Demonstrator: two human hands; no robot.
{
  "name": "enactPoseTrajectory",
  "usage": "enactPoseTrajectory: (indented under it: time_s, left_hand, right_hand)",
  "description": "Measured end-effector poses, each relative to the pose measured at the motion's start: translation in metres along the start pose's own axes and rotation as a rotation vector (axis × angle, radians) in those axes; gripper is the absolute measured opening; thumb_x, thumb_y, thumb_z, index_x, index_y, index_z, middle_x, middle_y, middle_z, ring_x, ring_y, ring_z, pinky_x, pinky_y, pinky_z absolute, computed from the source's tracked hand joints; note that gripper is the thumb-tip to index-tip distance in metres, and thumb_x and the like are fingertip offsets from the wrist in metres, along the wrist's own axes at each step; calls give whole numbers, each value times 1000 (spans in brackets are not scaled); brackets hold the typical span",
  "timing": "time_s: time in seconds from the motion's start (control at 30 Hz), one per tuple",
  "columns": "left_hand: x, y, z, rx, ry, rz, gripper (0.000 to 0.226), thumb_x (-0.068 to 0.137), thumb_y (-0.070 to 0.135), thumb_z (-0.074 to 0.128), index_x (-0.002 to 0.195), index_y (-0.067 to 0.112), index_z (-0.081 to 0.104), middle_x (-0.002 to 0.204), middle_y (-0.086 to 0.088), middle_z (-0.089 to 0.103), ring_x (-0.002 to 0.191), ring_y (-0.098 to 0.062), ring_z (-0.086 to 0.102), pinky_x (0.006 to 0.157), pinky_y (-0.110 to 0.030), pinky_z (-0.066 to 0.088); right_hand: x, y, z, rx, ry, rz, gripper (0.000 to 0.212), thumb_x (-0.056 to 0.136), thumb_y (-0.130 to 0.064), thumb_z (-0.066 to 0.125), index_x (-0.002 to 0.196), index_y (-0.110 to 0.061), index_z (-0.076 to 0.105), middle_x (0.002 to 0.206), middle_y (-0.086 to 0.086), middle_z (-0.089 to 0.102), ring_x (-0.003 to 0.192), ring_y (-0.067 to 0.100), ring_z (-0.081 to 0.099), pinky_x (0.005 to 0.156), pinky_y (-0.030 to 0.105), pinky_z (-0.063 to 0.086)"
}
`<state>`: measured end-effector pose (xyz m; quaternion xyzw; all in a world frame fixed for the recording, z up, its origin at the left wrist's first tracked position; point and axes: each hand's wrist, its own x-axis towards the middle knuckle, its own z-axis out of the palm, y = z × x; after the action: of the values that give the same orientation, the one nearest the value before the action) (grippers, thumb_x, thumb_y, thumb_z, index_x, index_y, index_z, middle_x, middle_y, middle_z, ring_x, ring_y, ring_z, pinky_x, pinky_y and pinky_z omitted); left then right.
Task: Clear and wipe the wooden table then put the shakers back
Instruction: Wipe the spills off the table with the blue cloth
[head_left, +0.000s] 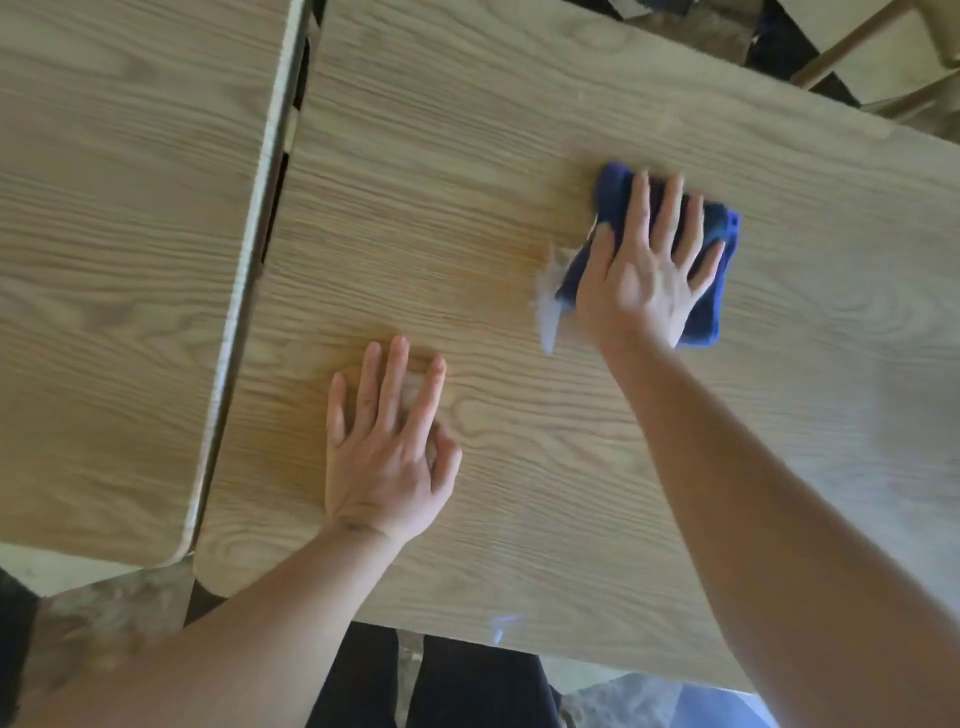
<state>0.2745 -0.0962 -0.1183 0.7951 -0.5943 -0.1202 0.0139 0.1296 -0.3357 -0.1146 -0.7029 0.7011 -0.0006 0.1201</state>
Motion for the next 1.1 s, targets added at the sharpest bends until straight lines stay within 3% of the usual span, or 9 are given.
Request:
enactPoseTrajectory:
  time_s: [0.17,0.4,0.53,0.7,0.87,1.1]
  left_hand:
    - [0,1,2,-9,28,-3,71,93,42,41,161,28,22,170,-10,9,158,-29,4,126,-53,2]
    - [0,4,-1,-22,54,-8,69,91,37,46,158,25,31,169,-12,17,157,-32,12,125,-56,9]
    - [1,4,-4,-27,22,-14,67,93,37,44,157,24,31,169,-13,16,157,-33,12,125,-56,9]
    - [1,5,-5,-32,-17,-29,67,95,40,39,159,27,23,170,-9,8,158,-30,4,126,-56,5]
    - [-1,3,3,-42,26,-21,68,94,40,40,159,28,23,170,-9,9,158,-29,4,126,-54,3]
    - [0,3,3,-22,65,-14,67,95,41,38,159,28,23,170,-11,11,157,-31,7,126,-55,5]
  right_hand:
    - [109,-37,-11,28,61,-50,61,100,-47,22,159,-31,20,168,-2,15,155,24,10,123,56,2]
    - [99,-33,-17,8,2,-106,64,98,-47,24,159,-31,17,169,-2,10,155,22,7,123,58,0]
    - [11,-5,-12,10,-54,-117,64,99,-47,28,159,-30,15,169,-1,8,156,22,5,124,57,0]
    - [-179,60,5,-16,-112,-46,65,101,-49,31,160,-30,12,169,1,10,156,23,5,123,58,7]
    - [-338,97,23,-47,-218,15,68,100,-50,30,160,-31,4,169,-2,-1,156,24,4,122,58,10]
    - [-354,61,37,-33,-212,146,67,102,-49,26,160,-25,4,169,9,4,156,31,3,121,62,6]
